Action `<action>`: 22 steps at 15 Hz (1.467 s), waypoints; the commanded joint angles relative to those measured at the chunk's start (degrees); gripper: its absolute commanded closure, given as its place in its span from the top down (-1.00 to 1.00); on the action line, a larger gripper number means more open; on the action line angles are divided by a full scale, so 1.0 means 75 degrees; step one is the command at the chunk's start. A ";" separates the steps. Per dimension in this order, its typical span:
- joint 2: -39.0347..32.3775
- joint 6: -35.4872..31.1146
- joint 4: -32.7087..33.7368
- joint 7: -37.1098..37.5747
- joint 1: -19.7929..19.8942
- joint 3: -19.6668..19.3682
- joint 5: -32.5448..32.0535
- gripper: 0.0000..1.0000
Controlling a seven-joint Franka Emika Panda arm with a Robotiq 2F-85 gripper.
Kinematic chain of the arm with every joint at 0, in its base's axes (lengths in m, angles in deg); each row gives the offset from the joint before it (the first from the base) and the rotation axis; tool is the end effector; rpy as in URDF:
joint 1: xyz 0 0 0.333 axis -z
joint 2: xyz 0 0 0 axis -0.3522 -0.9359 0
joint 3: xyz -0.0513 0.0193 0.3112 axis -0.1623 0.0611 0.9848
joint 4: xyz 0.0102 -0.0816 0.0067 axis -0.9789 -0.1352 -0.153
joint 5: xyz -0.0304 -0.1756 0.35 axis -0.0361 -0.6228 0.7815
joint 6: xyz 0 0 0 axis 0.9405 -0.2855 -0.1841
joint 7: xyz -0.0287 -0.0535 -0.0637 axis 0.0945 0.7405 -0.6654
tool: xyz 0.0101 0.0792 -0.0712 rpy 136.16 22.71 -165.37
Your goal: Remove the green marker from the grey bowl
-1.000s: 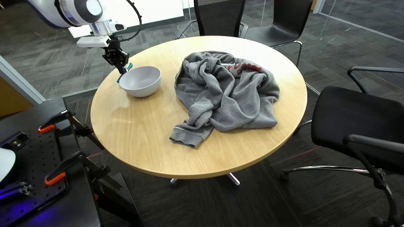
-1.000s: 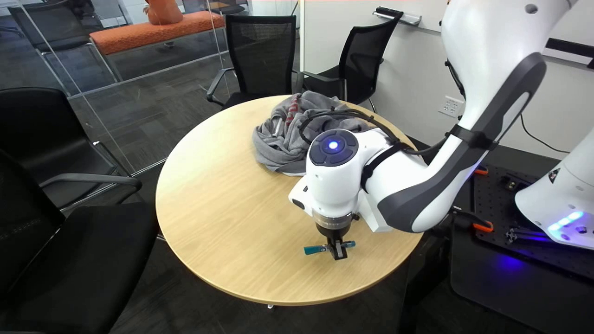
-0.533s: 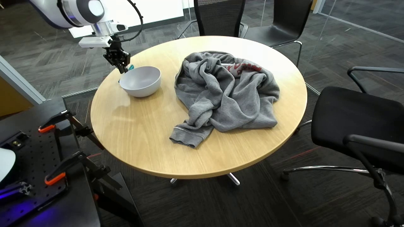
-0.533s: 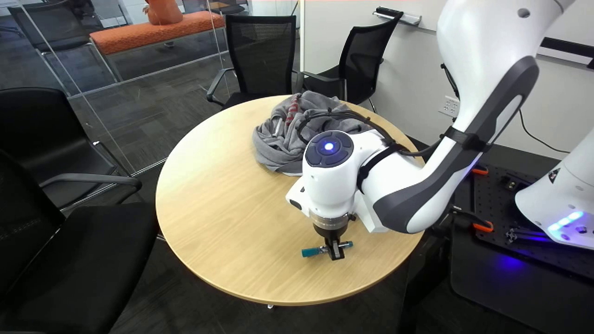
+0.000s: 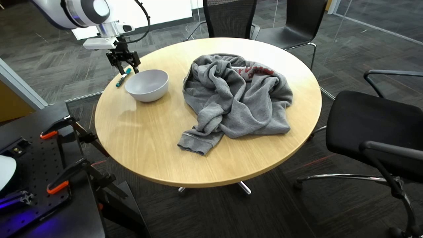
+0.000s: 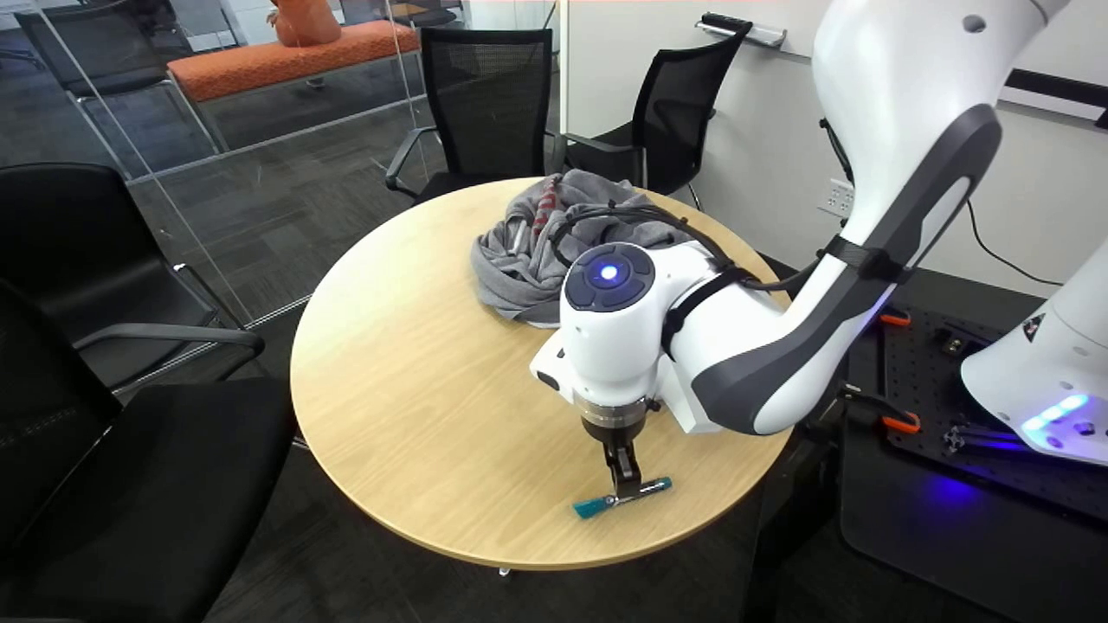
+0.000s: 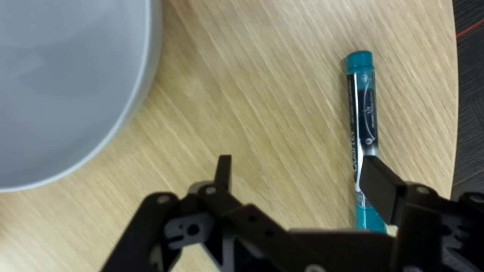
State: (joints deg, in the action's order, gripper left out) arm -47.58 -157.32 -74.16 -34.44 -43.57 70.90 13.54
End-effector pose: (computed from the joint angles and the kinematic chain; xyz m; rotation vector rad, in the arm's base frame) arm 0.4836 0.3110 0.1107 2.9028 0.9378 -0.1149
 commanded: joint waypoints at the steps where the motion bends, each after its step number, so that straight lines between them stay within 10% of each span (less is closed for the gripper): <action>1: -0.0078 0.0299 0.0233 -0.0301 -0.0072 -0.0061 0.0137 1.00; 22: 0.3105 0.0031 -0.2143 0.1215 -0.0712 -0.0312 -0.1274 1.00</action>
State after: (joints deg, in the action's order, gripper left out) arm -30.36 -157.20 -85.35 -28.16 -48.88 68.60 6.35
